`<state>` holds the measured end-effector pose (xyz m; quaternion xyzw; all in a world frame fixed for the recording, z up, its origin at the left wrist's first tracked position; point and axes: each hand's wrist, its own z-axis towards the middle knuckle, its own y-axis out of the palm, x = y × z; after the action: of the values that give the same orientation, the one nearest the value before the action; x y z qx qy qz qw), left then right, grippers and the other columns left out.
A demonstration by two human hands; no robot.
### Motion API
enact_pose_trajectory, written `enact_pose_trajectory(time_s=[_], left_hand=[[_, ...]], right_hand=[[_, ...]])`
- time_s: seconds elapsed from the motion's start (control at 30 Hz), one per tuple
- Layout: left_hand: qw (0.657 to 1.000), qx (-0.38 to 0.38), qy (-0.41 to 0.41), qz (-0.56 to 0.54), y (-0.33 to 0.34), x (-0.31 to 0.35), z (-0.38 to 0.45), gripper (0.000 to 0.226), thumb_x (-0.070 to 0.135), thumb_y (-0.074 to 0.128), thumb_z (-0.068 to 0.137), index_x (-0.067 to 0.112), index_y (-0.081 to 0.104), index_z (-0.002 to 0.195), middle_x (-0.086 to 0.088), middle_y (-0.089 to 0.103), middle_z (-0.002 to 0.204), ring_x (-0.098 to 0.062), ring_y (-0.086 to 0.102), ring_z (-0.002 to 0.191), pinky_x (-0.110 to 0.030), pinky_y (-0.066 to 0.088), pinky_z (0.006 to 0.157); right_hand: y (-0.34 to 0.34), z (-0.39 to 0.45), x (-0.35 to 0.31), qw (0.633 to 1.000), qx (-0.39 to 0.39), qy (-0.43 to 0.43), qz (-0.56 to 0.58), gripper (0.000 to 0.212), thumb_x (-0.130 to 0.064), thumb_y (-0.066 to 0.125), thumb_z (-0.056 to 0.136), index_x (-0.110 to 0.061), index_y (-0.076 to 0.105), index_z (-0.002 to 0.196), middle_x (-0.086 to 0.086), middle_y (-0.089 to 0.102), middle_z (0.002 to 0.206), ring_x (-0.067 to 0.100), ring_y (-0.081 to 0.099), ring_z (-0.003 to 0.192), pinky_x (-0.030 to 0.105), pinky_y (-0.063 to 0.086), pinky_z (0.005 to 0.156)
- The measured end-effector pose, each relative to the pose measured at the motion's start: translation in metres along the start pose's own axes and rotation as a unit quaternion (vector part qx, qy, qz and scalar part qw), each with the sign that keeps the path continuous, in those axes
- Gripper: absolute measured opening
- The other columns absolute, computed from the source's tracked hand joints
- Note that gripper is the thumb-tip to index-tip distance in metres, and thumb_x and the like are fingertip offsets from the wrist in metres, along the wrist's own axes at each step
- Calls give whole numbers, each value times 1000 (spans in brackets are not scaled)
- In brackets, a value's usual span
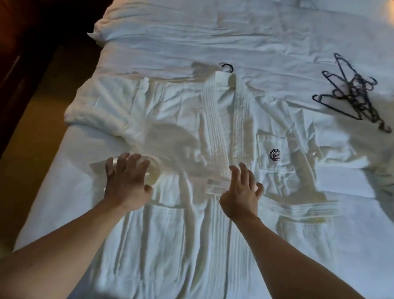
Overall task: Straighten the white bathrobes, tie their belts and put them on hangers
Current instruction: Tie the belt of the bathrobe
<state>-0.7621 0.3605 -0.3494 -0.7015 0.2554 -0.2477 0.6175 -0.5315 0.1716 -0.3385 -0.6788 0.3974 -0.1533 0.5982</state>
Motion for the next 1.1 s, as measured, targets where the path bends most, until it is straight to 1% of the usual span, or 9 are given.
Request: enact_pose_trajectory(time_s=[0.13,0.3,0.43,0.53,0.63,0.8,0.93,1.03,1.1], left_hand=[[975,-175,-34,135,-9,24,17,80,84,55,66,39,41,132,-5,51,135,-28,46,123,-54,24,99],[972,-162,-32,168,-5,39,23,58,48,52,91,30,39,145,-4,41,146,-29,36,132,-65,20,111],[977,-135,-24,165,6,51,20,58,38,62,83,20,52,137,-5,43,146,-28,32,138,-59,16,113],[985,-76,25,152,19,62,12,44,26,77,65,12,72,106,-13,60,125,-35,44,126,-58,26,107],[987,-108,-67,103,-1,85,8,26,26,60,82,12,68,102,-13,69,93,-36,60,96,-44,40,88],[945,-104,-186,-247,-69,116,30,19,21,53,95,5,57,84,-11,61,79,-33,65,78,-38,55,73],[770,-109,-216,-591,-169,127,48,12,10,53,98,2,61,92,-18,74,87,-28,72,72,-41,59,73],[798,-67,-147,-580,-252,123,48,11,7,64,93,-3,67,96,-18,74,87,-21,72,65,-31,57,56],[817,-60,-121,-560,-289,119,46,15,10,71,89,-2,70,97,-13,77,88,-23,75,75,-36,60,71]], right_hand=[[-7,-3,77,975,-148,81,-146,72,-42,59,91,-25,24,151,3,33,152,31,25,145,65,17,115],[-26,-3,132,971,-137,77,-179,53,-49,57,94,-27,45,140,1,48,139,26,42,134,52,31,107],[-31,-2,188,966,-157,149,-139,74,-62,37,97,-31,11,159,5,3,169,35,6,154,61,6,120],[-31,7,224,953,-233,170,-94,75,-61,27,102,-29,-4,161,8,2,169,35,11,153,61,12,120],[-40,23,229,949,-266,166,-26,64,-57,30,101,-28,20,158,14,29,160,39,34,143,58,27,117],[-101,30,189,990,-54,117,48,30,-32,38,96,-21,61,111,13,68,111,38,60,106,44,47,94],[-176,35,140,979,50,61,186,21,-23,48,95,-15,61,108,14,67,97,39,62,96,36,42,72],[-245,36,106,963,140,48,227,24,-16,48,92,-14,60,113,19,69,103,42,62,98,39,43,73],[-280,37,96,953,173,54,242,22,-16,48,91,-11,57,110,22,68,106,44,61,99,39,41,72]])
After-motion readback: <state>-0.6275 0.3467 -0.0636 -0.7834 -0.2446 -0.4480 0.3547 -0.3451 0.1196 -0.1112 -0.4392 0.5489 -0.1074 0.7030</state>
